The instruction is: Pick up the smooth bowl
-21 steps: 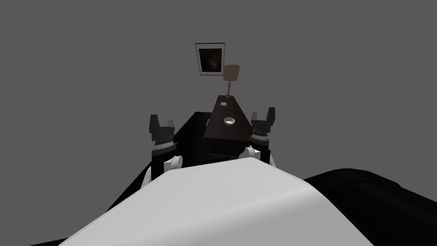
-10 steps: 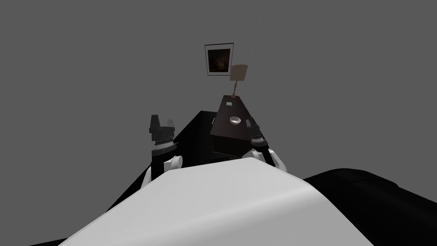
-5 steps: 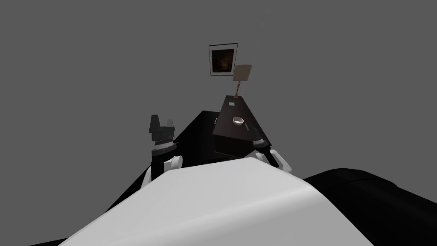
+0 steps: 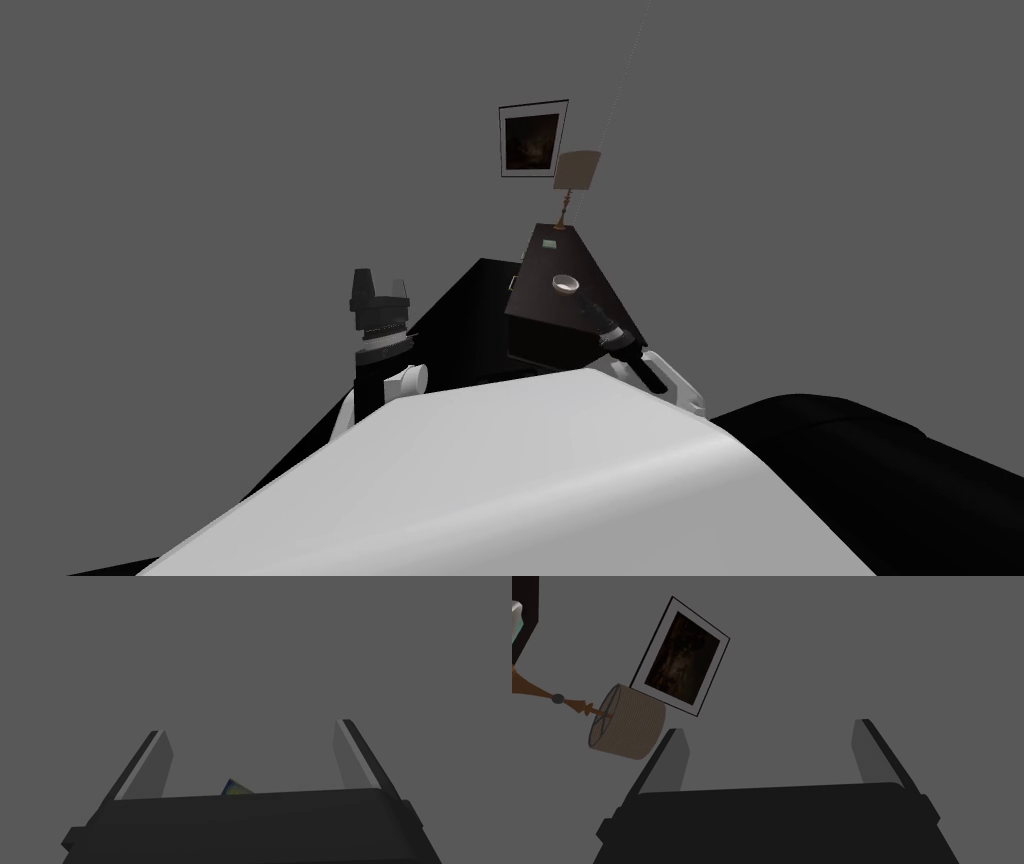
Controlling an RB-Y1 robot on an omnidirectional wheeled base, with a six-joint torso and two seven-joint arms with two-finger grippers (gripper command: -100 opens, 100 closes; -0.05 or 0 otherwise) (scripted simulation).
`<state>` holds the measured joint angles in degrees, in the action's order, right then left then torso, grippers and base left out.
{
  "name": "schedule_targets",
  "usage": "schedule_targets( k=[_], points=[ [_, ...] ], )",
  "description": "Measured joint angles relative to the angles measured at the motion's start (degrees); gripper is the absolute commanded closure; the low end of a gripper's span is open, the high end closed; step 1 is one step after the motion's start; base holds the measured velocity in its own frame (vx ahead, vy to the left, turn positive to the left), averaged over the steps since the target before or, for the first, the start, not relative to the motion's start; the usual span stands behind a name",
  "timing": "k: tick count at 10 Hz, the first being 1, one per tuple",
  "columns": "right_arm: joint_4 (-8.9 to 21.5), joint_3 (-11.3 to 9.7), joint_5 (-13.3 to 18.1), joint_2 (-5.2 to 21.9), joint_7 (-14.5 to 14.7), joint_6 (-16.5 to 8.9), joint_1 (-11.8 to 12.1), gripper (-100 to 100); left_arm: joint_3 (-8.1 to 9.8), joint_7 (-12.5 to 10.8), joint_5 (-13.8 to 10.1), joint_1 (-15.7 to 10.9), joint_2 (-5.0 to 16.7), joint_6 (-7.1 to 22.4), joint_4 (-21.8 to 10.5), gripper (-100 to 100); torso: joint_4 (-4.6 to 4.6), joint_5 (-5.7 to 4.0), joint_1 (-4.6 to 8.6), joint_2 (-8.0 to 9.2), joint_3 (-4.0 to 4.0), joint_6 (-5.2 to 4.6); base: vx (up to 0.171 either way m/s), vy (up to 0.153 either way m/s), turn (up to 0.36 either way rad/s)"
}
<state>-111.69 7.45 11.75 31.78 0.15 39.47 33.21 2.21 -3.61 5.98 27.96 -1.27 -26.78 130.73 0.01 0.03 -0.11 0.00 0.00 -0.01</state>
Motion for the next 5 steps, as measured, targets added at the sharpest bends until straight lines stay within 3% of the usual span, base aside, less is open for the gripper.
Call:
schedule_targets(
  k=[5],
  points=[
    [5.31, 0.92, 3.24, 8.36, -0.04, -0.45, 0.73, -100, 0.0, 0.0, 0.0, 0.0, 0.0, 0.0, 0.0, 0, 0.0, 0.01, -0.03, -0.01, 0.0, 0.01, 0.005, 0.042, 0.083]
  ],
)
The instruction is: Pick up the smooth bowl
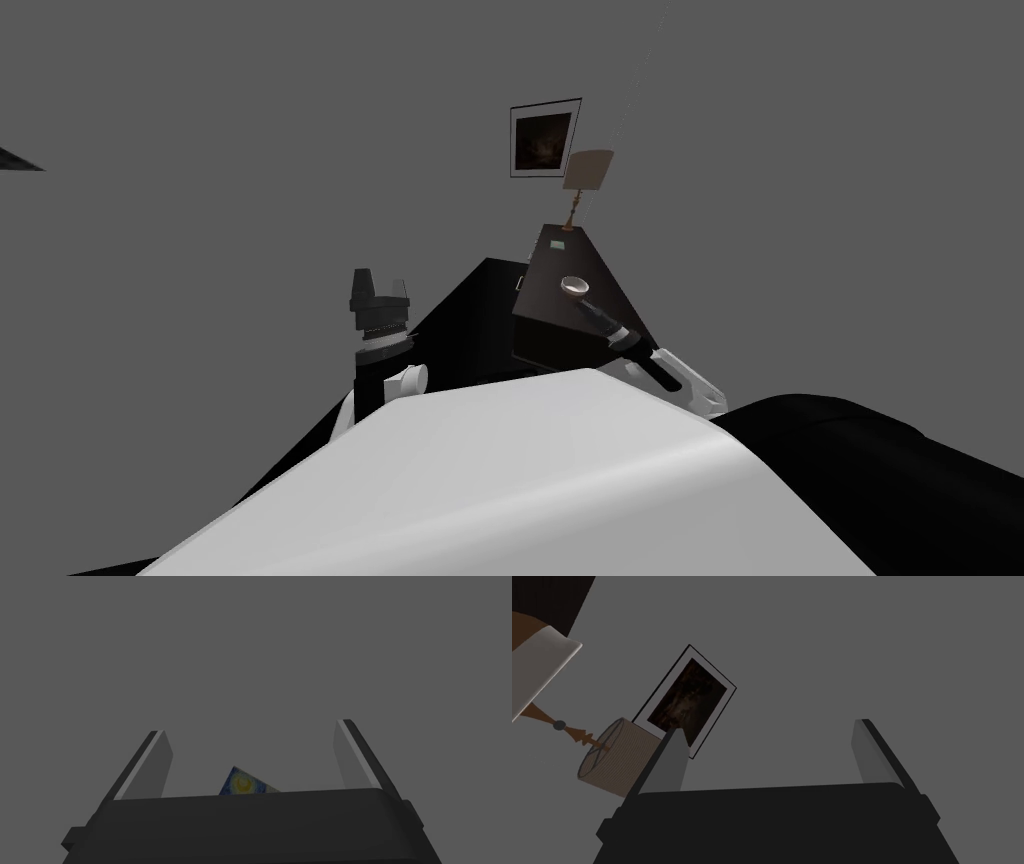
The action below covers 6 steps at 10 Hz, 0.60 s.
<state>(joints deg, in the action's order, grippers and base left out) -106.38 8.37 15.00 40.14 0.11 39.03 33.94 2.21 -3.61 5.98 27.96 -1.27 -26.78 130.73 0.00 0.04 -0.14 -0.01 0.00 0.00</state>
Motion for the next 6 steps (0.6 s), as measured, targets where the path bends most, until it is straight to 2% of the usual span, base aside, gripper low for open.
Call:
schedule_targets(
  k=[4, 6],
  points=[
    [5.19, 0.73, 2.49, 6.33, 0.36, 1.08, 1.24, -100, 0.0, 0.0, 0.0, 0.0, 0.0, 0.0, 0.0, 0, -0.01, 0.0, -0.03, -0.03, 0.01, -0.01, 0.01, 0.047, 0.091],
    [7.95, 1.05, 3.58, 9.97, 0.19, 1.31, 1.09, -100, 0.0, 0.0, 0.0, 0.0, 0.0, 0.0, 0.0, 0, -0.01, 0.0, -0.03, -0.03, 0.02, 0.0, 0.011, 0.048, 0.085]
  ],
)
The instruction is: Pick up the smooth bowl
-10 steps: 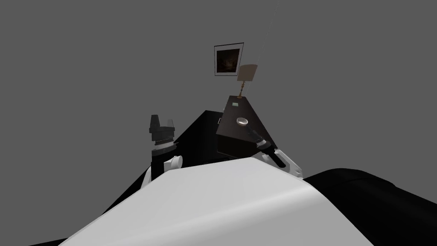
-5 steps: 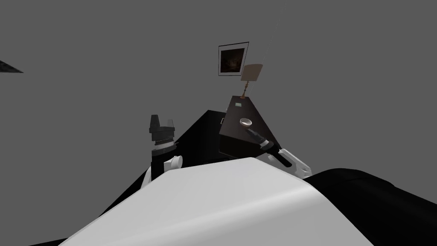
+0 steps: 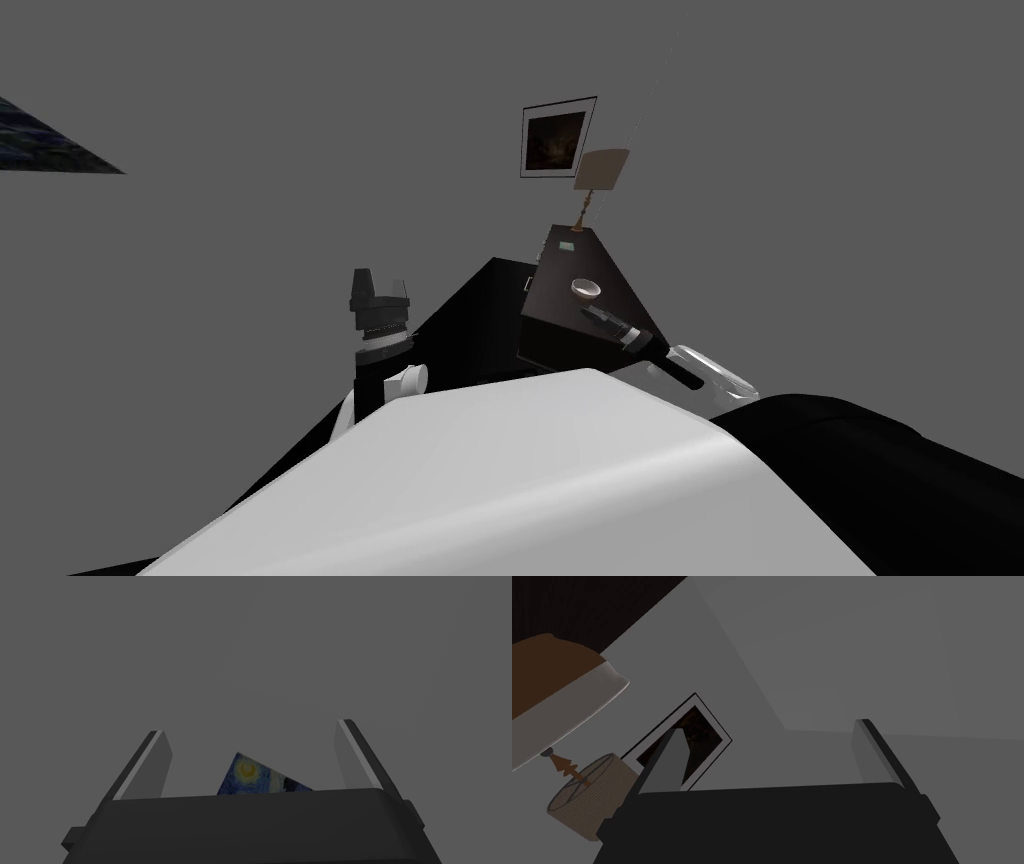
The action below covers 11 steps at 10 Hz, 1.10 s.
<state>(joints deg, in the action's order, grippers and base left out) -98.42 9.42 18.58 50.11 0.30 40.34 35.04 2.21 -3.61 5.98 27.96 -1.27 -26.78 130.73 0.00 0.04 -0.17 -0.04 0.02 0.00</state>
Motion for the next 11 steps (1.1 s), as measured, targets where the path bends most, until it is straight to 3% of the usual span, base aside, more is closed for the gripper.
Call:
schedule_targets(
  k=[4, 11],
  points=[
    [4.78, 0.92, 2.21, 7.09, -0.02, 0.71, 1.3, -100, 0.0, 0.0, 0.0, 0.0, 0.0, 0.0, 0.0, 0, 0.0, 0.0, 0.01, 0.01, -0.01, -0.01, 0.012, 0.045, 0.089],
    [13.33, 0.52, 6.26, 18.12, 0.43, 1.48, 1.76, -100, 0.01, 0.0, 0.0, 0.01, 0.0, 0.0, 0.0, 0, 0.0, 0.0, 0.03, 0.01, -0.01, -0.04, 0.016, 0.047, 0.09]
  ],
)
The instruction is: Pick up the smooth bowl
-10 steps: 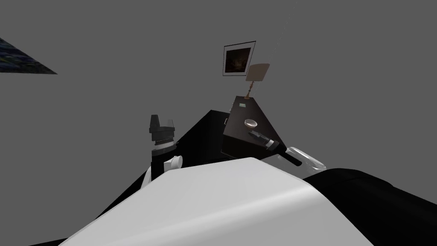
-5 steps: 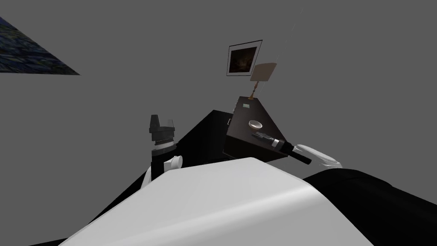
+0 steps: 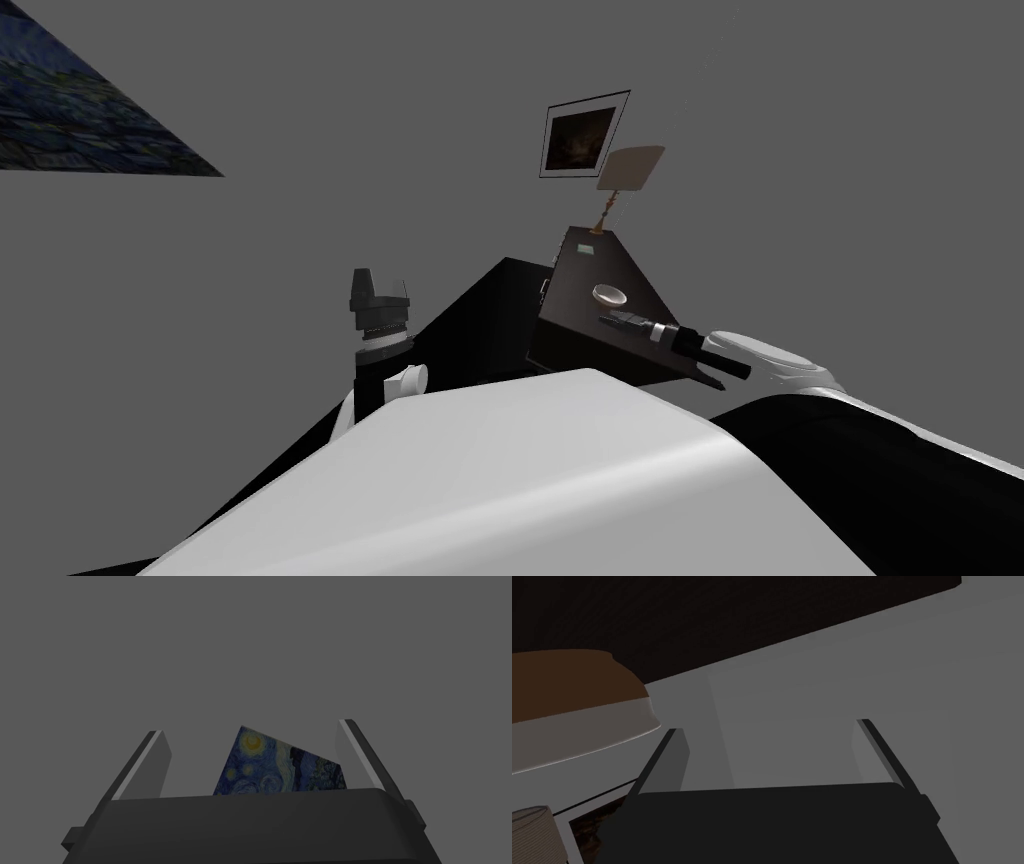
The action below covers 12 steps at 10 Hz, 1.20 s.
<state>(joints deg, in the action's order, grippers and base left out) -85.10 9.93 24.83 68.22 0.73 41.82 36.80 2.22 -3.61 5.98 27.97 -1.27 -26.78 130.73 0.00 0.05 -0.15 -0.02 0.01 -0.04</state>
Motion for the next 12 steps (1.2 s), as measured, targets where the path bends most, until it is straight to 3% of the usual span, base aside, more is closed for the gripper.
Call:
schedule_targets(
  k=[3, 7, 10, 12],
  points=[
    [2.99, 1.13, 1.47, 4.55, 0.37, 0.76, 2.31, -100, 0.0, 0.0, 0.0, 0.0, 0.0, 0.0, 0.0, 0, 0.0, -0.01, -0.01, -0.01, 0.0, 0.01, 0.018, 0.038, 0.069],
    [6.6, 1.1, 3.41, 10.56, 0.25, 0.85, 3.48, -100, 0.0, 0.0, 0.0, 0.0, 0.0, 0.0, 0.0, 0, -0.01, -0.01, 0.0, -0.04, 0.02, 0.02, 0.024, 0.038, 0.078],
    [9.91, -0.48, 4.97, 14.0, 0.45, 1.13, 2.62, -100, 0.0, 0.0, 0.0, 0.0, 0.0, 0.0, 0.0, 0, 0.0, -0.02, 0.04, -0.02, 0.01, -0.01, 0.023, 0.032, 0.079],
    [12.32, -0.13, 6.1, 17.37, 0.51, 1.65, 4.5, -100, 0.0, 0.0, 0.0, 0.0, 0.0, 0.0, 0.0, 0, -0.02, -0.01, 0.0, -0.09, 0.05, 0.0, 0.041, 0.032, 0.09]
  ],
)
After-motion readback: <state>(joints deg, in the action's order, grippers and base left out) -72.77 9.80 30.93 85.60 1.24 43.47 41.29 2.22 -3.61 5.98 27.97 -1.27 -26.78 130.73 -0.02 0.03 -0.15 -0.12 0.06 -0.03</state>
